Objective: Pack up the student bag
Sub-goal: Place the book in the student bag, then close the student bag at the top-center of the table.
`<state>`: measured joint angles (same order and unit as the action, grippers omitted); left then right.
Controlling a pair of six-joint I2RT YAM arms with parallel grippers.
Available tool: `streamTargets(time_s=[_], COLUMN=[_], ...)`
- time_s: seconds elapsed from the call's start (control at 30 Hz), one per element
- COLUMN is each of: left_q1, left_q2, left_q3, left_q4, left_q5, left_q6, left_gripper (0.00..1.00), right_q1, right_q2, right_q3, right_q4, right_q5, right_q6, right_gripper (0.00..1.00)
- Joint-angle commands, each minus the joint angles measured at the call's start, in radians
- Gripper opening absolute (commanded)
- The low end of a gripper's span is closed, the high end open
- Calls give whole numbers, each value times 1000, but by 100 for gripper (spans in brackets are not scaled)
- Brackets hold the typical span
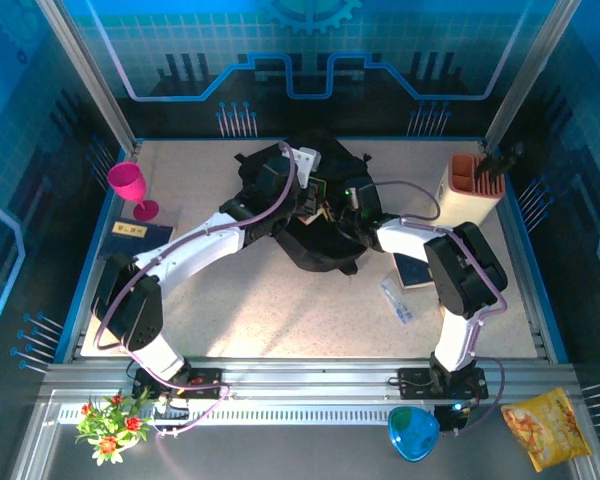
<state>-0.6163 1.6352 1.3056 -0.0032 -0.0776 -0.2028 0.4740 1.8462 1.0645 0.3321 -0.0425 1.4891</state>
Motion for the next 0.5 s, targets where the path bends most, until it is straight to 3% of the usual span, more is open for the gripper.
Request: streamTargets(time_s=[0.0, 0.07, 0.2, 0.3, 0.47], left_q1=[20, 31, 52, 64, 81], left_q2=[-23, -21, -24, -33, -70], left_q3=[-6, -13, -40, -32, -42], left_q4=[22, 11, -18, -113, -288], left_q5=[20, 24, 40, 91, 110], left_q6=[-40, -45, -66, -103, -151], left_gripper=[7, 8, 15, 29, 56], right_q1=[7, 5, -2, -4, -17], right_q2=[-31, -102, -272, -419, -663], right_q3=[22, -12, -95, -137, -226], right_q4=[-124, -187, -290, -455, -653], right_q5=[-47, -51, -60, -17, 168], right_q6=[-22, -59, -168, -290, -430], right_gripper=[56, 67, 74, 80, 91])
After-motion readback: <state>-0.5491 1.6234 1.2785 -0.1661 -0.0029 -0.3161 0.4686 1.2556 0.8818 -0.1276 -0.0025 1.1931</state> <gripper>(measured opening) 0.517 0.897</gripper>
